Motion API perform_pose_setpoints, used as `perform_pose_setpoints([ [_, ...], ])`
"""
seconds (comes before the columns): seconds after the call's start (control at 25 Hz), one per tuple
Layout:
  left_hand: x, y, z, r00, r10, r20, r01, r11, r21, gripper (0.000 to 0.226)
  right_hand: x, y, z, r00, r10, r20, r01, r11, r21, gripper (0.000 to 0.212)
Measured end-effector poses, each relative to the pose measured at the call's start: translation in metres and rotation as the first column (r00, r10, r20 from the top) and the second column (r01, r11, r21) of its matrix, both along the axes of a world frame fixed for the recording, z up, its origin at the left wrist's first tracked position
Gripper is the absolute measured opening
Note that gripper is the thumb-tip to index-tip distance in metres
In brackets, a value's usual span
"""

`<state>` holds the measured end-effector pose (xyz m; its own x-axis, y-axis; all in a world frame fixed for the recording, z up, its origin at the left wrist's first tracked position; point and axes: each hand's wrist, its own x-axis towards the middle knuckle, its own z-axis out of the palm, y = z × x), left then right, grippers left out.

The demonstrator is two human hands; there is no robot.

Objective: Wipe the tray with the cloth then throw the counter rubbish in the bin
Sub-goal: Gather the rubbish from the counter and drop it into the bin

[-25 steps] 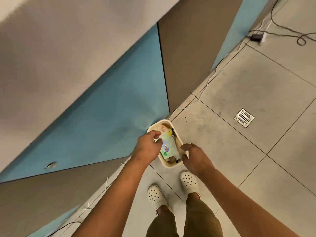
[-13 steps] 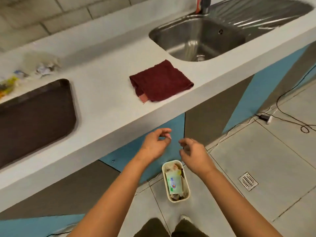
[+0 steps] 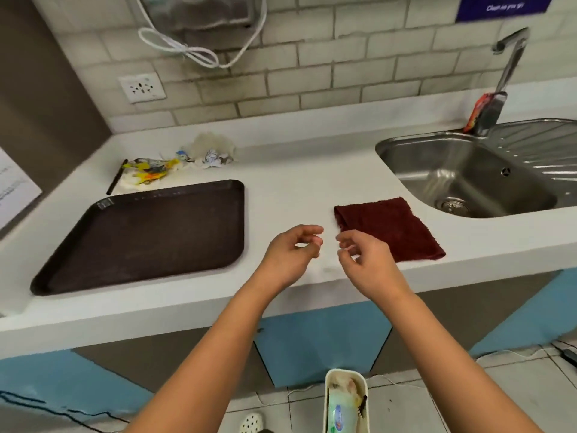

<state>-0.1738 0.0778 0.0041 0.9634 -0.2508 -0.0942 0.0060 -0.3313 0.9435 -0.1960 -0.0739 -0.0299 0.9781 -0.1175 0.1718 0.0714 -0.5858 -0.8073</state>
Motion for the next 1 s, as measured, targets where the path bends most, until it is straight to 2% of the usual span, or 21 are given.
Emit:
perform_pose_setpoints([
  [0.24, 0.071, 0.091, 0.004, 0.984, 0.179, 0.012, -0.178, 0.982, -0.064, 0.030, 0.082, 0.071, -0.003, 0.995, 0.091, -0.038, -0.093, 0.994, -0.060, 0.024],
  [0.44, 0.150, 0.187, -0.004, 0.943, 0.331, 0.030, -0.332, 0.943, 0.014, 0.027, 0.151, 0.140, -0.002, 0.988, 0.102, -0.115, -0.109, 0.993, -0.054, 0.025],
  [0.68, 0.235, 0.285, -0.010, 0.886, 0.463, 0.020, -0.463, 0.885, 0.037, 0.028, 0.230, 0.206, 0.002, 0.986, 0.120, -0.114, -0.135, 0.982, -0.130, 0.029],
  [0.8, 0.268, 0.316, -0.017, 0.863, 0.494, 0.108, -0.505, 0.851, 0.145, 0.031, 0.258, 0.223, -0.002, 0.984, 0.131, -0.119, -0.153, 0.969, -0.194, 0.028],
  [1.0, 0.333, 0.351, -0.030, 0.865, 0.409, 0.291, -0.497, 0.780, 0.381, 0.040, 0.310, 0.244, -0.005, 0.978, 0.138, -0.158, -0.179, 0.942, -0.284, 0.028],
])
